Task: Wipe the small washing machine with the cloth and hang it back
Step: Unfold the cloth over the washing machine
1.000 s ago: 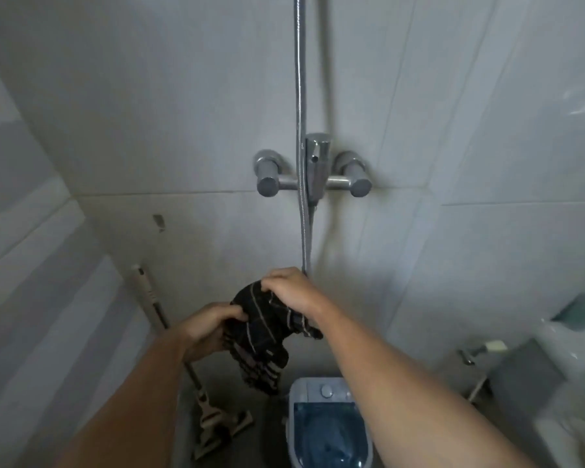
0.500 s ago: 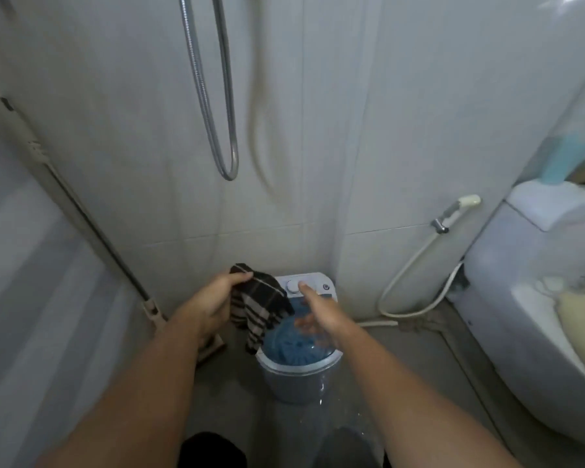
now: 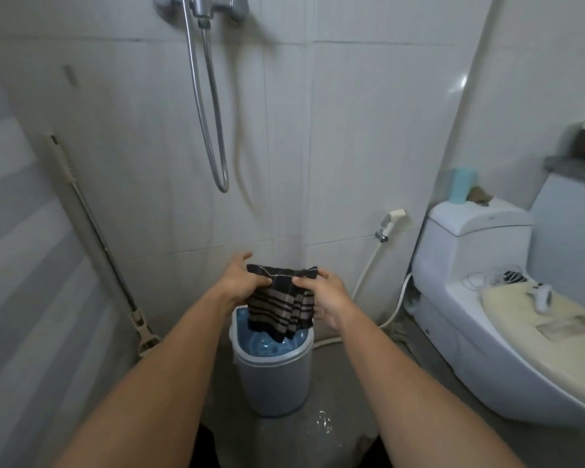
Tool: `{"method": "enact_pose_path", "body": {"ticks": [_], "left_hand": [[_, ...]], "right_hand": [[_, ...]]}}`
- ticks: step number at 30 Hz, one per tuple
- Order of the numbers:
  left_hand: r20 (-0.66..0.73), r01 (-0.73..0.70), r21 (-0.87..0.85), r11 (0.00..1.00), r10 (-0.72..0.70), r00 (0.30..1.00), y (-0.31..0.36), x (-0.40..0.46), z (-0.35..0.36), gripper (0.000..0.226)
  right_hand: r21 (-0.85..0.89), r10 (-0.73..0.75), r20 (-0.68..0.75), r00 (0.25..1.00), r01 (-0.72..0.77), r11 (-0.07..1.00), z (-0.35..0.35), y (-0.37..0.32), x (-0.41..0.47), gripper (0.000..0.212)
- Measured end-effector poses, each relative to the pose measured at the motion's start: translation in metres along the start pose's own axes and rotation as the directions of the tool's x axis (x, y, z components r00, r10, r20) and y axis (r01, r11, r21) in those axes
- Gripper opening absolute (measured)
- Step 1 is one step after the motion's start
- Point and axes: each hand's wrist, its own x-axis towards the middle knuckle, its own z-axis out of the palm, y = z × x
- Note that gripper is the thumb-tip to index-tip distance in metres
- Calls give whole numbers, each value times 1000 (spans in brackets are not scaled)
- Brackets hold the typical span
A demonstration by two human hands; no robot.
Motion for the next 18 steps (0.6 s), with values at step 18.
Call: {"method": "enact_pose_path", "body": {"ticks": [18], "left_hand": [[133,-309,619,722,291,947,23,12,-32,7]], "right_hand": [[-461,-159,289,944,282,841,-8,-45,14,21]]}}
